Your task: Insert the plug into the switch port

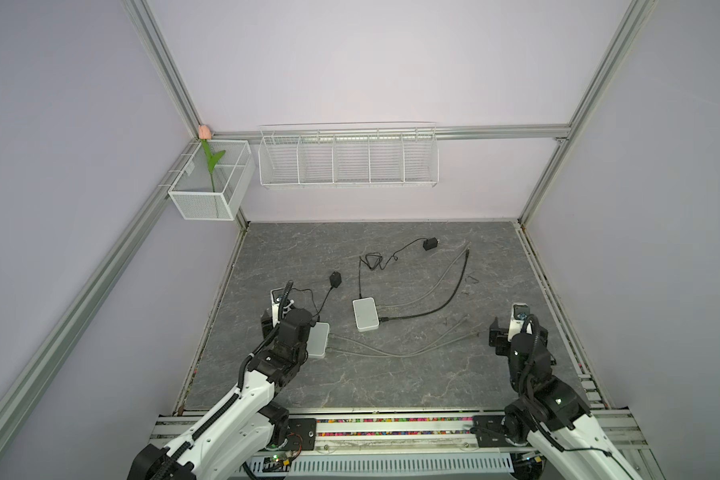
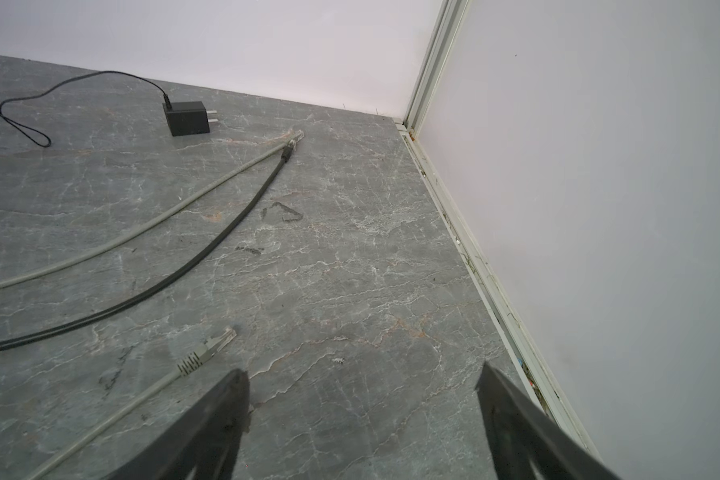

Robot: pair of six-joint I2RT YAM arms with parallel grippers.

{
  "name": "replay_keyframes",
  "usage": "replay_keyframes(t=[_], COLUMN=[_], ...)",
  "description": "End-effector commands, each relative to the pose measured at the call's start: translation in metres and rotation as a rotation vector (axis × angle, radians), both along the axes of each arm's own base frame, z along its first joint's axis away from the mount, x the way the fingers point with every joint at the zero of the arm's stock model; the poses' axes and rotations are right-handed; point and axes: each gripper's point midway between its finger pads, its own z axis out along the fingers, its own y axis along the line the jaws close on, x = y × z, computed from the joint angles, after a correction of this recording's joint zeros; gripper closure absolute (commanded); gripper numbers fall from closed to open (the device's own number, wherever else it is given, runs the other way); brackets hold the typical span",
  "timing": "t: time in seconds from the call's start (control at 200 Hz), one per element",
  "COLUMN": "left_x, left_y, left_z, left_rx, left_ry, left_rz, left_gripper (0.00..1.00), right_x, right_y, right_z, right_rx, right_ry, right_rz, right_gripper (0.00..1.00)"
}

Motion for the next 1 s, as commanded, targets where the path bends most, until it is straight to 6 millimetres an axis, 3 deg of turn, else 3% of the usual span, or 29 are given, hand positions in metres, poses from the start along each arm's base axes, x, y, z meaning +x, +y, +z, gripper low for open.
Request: replay_keyframes(t=[0.0, 0.395, 0.995], left_x=[0.001, 0.005, 0.004], left_y=[0.001, 0.008, 0.01], left_z=[-0.006, -0.009, -0.007], left_rx=[-0.021, 0.004, 0.006], left_ry=[-0.009, 0.021, 0.003], left_rz=[0.008, 0.074, 0.079], left_gripper=[0.41, 0.23, 0.22], right_x=[0.004, 0.019, 0.036], right_y=[0.006, 0.009, 0.004], right_z=[-0.009, -0.026, -0.033], right_rx=[0.04, -0.014, -0.054], right_ry=[0.001, 0.062, 0.08], right_rz=[0.01, -0.012, -0.085], right_gripper=[0.11, 0.11, 0.11])
